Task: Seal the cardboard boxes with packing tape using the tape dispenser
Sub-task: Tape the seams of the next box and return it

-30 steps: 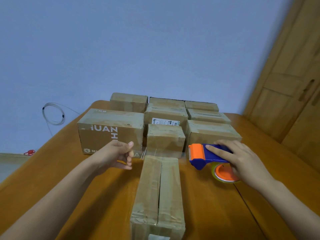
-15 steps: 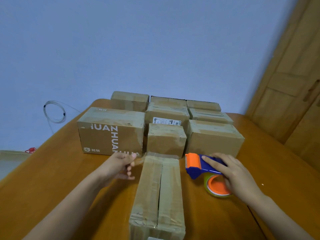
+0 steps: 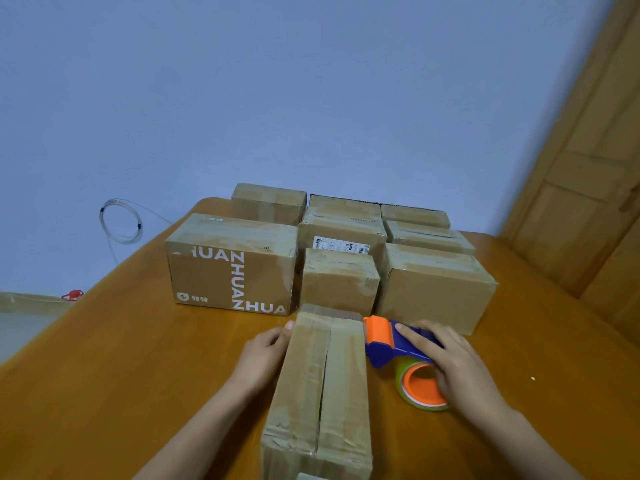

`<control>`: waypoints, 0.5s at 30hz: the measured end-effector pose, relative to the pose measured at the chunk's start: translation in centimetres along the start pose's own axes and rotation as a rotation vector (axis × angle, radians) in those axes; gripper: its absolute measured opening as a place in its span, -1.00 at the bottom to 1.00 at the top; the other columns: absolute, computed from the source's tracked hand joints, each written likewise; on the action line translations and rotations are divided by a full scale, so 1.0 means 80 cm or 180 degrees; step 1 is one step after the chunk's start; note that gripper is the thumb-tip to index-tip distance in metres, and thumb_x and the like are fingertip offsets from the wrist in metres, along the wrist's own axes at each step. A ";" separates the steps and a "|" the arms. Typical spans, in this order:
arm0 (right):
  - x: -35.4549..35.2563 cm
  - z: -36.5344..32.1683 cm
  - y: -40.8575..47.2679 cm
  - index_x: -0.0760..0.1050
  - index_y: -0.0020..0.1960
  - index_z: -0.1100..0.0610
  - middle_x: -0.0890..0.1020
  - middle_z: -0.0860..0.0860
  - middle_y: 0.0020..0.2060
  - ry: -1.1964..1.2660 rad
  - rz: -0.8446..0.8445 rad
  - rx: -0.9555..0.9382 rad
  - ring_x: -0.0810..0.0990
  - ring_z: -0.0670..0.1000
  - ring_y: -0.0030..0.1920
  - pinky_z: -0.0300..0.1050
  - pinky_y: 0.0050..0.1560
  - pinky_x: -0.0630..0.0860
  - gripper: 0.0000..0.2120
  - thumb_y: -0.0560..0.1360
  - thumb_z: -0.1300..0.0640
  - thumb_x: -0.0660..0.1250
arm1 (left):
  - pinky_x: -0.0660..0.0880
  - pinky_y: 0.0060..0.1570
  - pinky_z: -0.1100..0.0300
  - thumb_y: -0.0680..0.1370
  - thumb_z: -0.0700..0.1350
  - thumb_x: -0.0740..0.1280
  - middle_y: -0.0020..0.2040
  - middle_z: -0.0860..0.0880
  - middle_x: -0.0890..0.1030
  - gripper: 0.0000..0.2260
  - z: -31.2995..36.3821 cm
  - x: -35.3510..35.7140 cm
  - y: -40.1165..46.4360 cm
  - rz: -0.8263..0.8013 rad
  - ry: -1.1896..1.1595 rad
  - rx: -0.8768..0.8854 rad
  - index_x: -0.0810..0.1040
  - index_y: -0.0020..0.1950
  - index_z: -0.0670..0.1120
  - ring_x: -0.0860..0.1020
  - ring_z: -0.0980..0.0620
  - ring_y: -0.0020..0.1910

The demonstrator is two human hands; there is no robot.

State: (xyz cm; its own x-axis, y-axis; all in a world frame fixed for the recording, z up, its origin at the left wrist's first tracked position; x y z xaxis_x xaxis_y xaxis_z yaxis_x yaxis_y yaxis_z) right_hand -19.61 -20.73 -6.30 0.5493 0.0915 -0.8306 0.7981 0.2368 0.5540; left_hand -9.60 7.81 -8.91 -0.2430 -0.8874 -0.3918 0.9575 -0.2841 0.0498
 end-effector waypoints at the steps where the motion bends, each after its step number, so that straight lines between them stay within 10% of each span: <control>1: -0.001 -0.001 0.000 0.35 0.38 -0.02 0.58 0.04 0.10 -0.0010 -0.0001 -0.0008 0.39 -0.03 0.08 -0.10 -0.15 0.56 -0.08 0.12 0.35 0.63 | 0.38 -0.27 0.27 0.64 0.11 0.09 -0.23 -0.04 0.64 -0.56 0.000 -0.001 0.000 -0.0026 0.0055 -0.0060 0.61 -0.13 -0.14 0.54 0.10 -0.27; 6: -0.004 -0.003 0.002 0.36 0.37 -0.02 0.59 0.02 0.08 -0.0128 -0.0013 -0.0005 0.40 -0.04 0.06 -0.14 -0.16 0.57 -0.04 0.06 0.30 0.67 | 0.54 -0.21 0.09 0.65 0.00 0.17 -0.08 -0.24 0.65 -0.65 -0.007 -0.006 0.004 -0.0266 0.0020 -0.0255 0.59 0.03 -0.26 0.62 -0.15 -0.17; 15: -0.009 -0.009 -0.002 0.37 0.36 -0.02 0.60 0.02 0.07 -0.0245 -0.0050 0.0071 0.61 0.04 -0.02 -0.15 -0.18 0.58 -0.04 0.04 0.27 0.68 | 0.47 -0.23 0.18 0.67 -0.07 0.13 -0.17 -0.07 0.58 -0.78 0.044 -0.036 -0.010 -0.0212 -0.0403 -0.0295 0.46 -0.06 -0.16 0.54 0.00 -0.21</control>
State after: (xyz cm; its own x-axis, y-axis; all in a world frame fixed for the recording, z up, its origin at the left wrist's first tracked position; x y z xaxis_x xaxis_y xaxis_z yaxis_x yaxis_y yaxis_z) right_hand -20.32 -20.12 -5.85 0.5533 0.0131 -0.8329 0.8117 0.2161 0.5427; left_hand -10.22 9.28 -4.60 -0.3185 -0.9080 -0.2723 0.9474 -0.3144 -0.0596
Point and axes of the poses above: each hand's wrist, its own y-axis towards the middle knuckle, its own x-axis out of the palm, z = x × y, the point moved 1 cm from there along y, towards the middle knuckle
